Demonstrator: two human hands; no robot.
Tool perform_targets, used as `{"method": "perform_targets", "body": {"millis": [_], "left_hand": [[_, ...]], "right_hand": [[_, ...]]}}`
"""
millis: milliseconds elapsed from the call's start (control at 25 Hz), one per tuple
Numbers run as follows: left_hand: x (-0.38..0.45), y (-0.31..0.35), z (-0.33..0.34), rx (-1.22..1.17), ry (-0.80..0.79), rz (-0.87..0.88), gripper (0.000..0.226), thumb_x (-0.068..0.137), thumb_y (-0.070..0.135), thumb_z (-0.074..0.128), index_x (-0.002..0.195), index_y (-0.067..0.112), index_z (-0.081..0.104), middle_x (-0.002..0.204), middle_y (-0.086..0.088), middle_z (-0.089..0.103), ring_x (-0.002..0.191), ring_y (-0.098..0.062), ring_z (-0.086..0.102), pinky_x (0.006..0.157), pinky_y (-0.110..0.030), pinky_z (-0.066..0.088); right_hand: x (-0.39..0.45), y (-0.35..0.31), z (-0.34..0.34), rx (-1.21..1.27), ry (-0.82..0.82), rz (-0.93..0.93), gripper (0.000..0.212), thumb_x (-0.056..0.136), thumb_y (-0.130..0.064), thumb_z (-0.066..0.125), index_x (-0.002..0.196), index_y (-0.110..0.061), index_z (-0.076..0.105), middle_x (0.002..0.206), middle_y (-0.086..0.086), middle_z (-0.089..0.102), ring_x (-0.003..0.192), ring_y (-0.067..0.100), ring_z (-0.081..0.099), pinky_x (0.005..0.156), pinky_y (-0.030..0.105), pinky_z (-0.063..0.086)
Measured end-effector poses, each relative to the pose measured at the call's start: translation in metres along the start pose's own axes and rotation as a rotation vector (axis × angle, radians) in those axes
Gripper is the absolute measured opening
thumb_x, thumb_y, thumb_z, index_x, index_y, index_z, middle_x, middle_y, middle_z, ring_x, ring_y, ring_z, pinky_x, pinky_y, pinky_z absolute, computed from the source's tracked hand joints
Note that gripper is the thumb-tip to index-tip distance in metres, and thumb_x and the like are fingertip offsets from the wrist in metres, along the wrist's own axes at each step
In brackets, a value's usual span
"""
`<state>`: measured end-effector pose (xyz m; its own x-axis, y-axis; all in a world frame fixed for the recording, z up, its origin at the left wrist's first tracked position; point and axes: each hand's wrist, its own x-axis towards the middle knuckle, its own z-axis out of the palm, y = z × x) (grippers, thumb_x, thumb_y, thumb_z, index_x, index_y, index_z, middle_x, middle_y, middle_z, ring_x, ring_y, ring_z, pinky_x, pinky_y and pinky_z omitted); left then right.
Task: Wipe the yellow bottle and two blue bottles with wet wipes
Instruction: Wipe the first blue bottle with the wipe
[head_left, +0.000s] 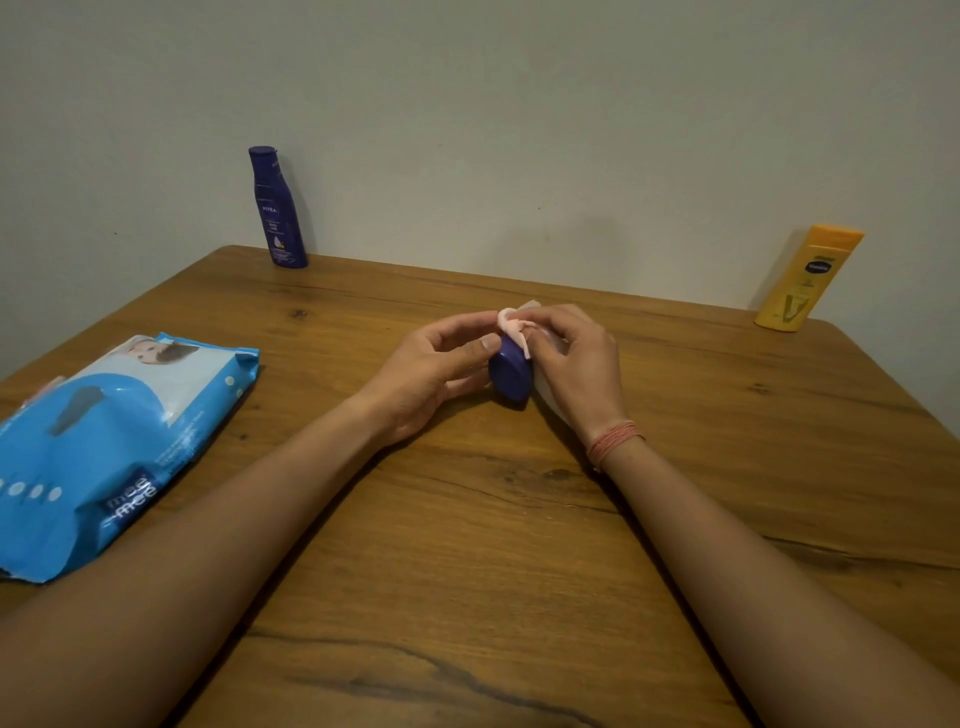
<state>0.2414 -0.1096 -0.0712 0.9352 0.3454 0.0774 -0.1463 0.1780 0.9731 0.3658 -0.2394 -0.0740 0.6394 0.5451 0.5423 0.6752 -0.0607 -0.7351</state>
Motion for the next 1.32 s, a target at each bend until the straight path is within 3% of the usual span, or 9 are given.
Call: {"method": "perform_targets", "body": {"millis": [160, 320, 480, 600, 720, 920, 1040, 1160, 1320], "left_hand": [[0.003, -0.006, 0.002, 0.185, 0.090, 0.076, 0.049, 0.085, 0.010, 0.073, 0.131, 0.020, 0.059, 0.132, 0.000, 0.062, 0.120, -0.019, 0.061, 0.102, -0.044, 0.050], [0.003, -0.005, 0.005, 0.436, 0.152, 0.094, 0.044, 0.091, 0.011, 0.067, 0.131, 0.026, 0.057, 0.127, 0.010, 0.063, 0.116, -0.012, 0.062, 0.100, -0.041, 0.052], [0.000, -0.003, 0.011, 0.768, 0.185, 0.166, 0.032, 0.098, 0.013, 0.054, 0.126, 0.025, 0.061, 0.130, 0.007, 0.060, 0.114, -0.005, 0.056, 0.098, -0.029, 0.049], [-0.001, -0.005, 0.011, 0.907, 0.245, 0.165, 0.026, 0.093, 0.029, 0.063, 0.119, 0.027, 0.062, 0.126, 0.005, 0.060, 0.107, -0.007, 0.057, 0.087, -0.021, 0.050], [0.001, -0.009, 0.011, 1.047, 0.221, 0.162, 0.048, 0.079, 0.037, 0.077, 0.122, 0.027, 0.058, 0.124, 0.006, 0.059, 0.108, -0.008, 0.055, 0.081, -0.015, 0.046], [0.003, -0.011, 0.006, 1.172, 0.259, 0.202, 0.050, 0.084, 0.045, 0.071, 0.129, 0.028, 0.057, 0.125, 0.006, 0.061, 0.111, -0.010, 0.051, 0.089, -0.028, 0.044], [0.001, -0.010, 0.005, 1.266, 0.196, 0.235, 0.059, 0.081, 0.049, 0.072, 0.131, 0.024, 0.054, 0.126, 0.006, 0.057, 0.112, -0.009, 0.048, 0.091, -0.028, 0.042], [0.000, -0.008, 0.005, 1.309, 0.195, 0.301, 0.050, 0.084, 0.044, 0.071, 0.126, 0.022, 0.057, 0.120, 0.006, 0.057, 0.108, -0.009, 0.053, 0.088, -0.023, 0.043], [-0.004, -0.003, 0.008, 1.210, 0.207, 0.281, 0.048, 0.095, 0.040, 0.058, 0.139, 0.027, 0.043, 0.121, 0.001, 0.065, 0.102, -0.010, 0.061, 0.086, -0.025, 0.048]], "right_hand": [[-0.001, 0.000, 0.002, -0.005, -0.054, -0.141, 0.018, 0.089, -0.010, 0.066, 0.103, -0.015, 0.075, 0.104, -0.003, 0.070, 0.098, 0.004, 0.061, 0.085, 0.011, 0.047], [0.007, 0.015, -0.004, -0.098, 0.034, 0.069, 0.017, 0.091, -0.016, 0.064, 0.104, -0.016, 0.074, 0.104, 0.000, 0.070, 0.092, 0.005, 0.059, 0.074, 0.000, 0.039], [0.005, 0.015, -0.003, -0.158, -0.028, 0.012, 0.017, 0.090, -0.014, 0.064, 0.104, -0.015, 0.073, 0.104, -0.002, 0.069, 0.091, 0.003, 0.058, 0.077, 0.001, 0.040], [0.001, 0.008, 0.004, -0.157, -0.142, -0.104, 0.017, 0.089, -0.015, 0.066, 0.105, -0.017, 0.073, 0.100, -0.009, 0.066, 0.089, -0.002, 0.057, 0.079, 0.003, 0.043], [0.007, 0.015, -0.002, -0.138, -0.086, -0.010, 0.015, 0.088, -0.018, 0.067, 0.100, -0.019, 0.075, 0.099, -0.008, 0.068, 0.088, 0.000, 0.058, 0.077, 0.006, 0.043], [0.013, 0.033, -0.022, -0.140, 0.096, 0.218, 0.013, 0.087, -0.013, 0.064, 0.094, -0.016, 0.075, 0.098, 0.000, 0.072, 0.092, 0.011, 0.063, 0.075, 0.017, 0.048], [0.007, 0.020, -0.012, -0.148, -0.048, 0.064, 0.012, 0.088, -0.014, 0.066, 0.099, -0.017, 0.072, 0.102, -0.002, 0.068, 0.092, 0.006, 0.059, 0.077, 0.009, 0.044], [-0.002, 0.003, 0.003, -0.103, -0.188, -0.182, 0.016, 0.087, -0.010, 0.068, 0.101, -0.015, 0.073, 0.101, -0.003, 0.068, 0.095, 0.002, 0.060, 0.085, 0.012, 0.047], [0.005, 0.008, -0.003, -0.098, -0.053, -0.151, 0.012, 0.087, -0.010, 0.067, 0.097, -0.015, 0.071, 0.099, -0.005, 0.067, 0.093, 0.007, 0.060, 0.081, 0.013, 0.048]]}}
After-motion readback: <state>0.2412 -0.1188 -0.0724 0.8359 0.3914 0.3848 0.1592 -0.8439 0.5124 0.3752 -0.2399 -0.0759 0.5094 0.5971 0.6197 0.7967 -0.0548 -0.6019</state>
